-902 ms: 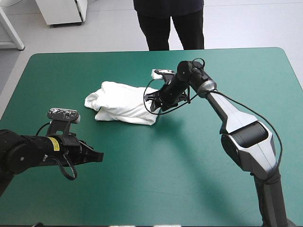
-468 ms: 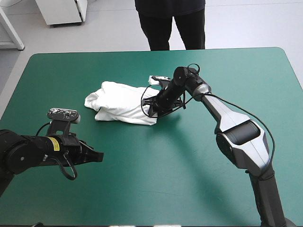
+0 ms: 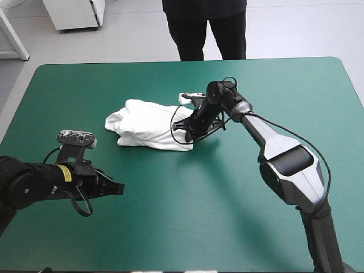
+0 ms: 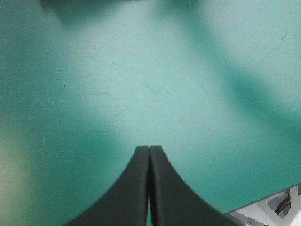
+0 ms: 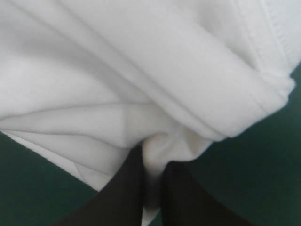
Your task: Fold the cloth
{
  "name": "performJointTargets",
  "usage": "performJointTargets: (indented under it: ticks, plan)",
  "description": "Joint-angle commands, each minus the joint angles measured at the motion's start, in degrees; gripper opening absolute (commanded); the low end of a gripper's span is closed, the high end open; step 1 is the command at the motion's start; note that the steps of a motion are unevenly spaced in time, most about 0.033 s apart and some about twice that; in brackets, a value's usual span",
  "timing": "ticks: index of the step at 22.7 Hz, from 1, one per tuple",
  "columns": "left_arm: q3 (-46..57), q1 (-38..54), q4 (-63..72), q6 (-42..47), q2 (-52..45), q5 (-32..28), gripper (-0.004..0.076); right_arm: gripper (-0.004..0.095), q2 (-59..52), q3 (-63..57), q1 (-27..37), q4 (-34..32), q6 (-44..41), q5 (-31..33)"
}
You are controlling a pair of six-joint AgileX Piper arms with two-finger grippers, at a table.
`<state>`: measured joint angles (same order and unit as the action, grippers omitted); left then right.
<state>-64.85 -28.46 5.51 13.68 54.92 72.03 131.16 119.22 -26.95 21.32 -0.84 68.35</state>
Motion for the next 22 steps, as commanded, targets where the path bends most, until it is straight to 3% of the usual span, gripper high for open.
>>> performJointTargets:
  ticks: [1,11,15,22]
  plan:
    - [-1.29,-0.02,0.94,-0.08,-0.84,-1.52,-0.0022,-0.0017,-5.51,-1.18,2.04,-7.86,0.09,3.23]
    - [-1.29,-0.02,2.62,-0.08,-0.84,-2.02,-0.0022,-0.0017,-18.13,-22.54,15.01,-16.53,1.62,3.23]
    - [-1.29,-0.02,3.21,-0.38,-0.84,-2.28,-0.0022,-0.0017,-27.01,-32.15,26.1,-23.53,1.62,3.23]
    - [-1.29,-0.02,3.21,-0.93,-0.84,-3.69,-0.0022,-0.0016,-33.2,-34.58,42.82,-28.52,1.2,3.23]
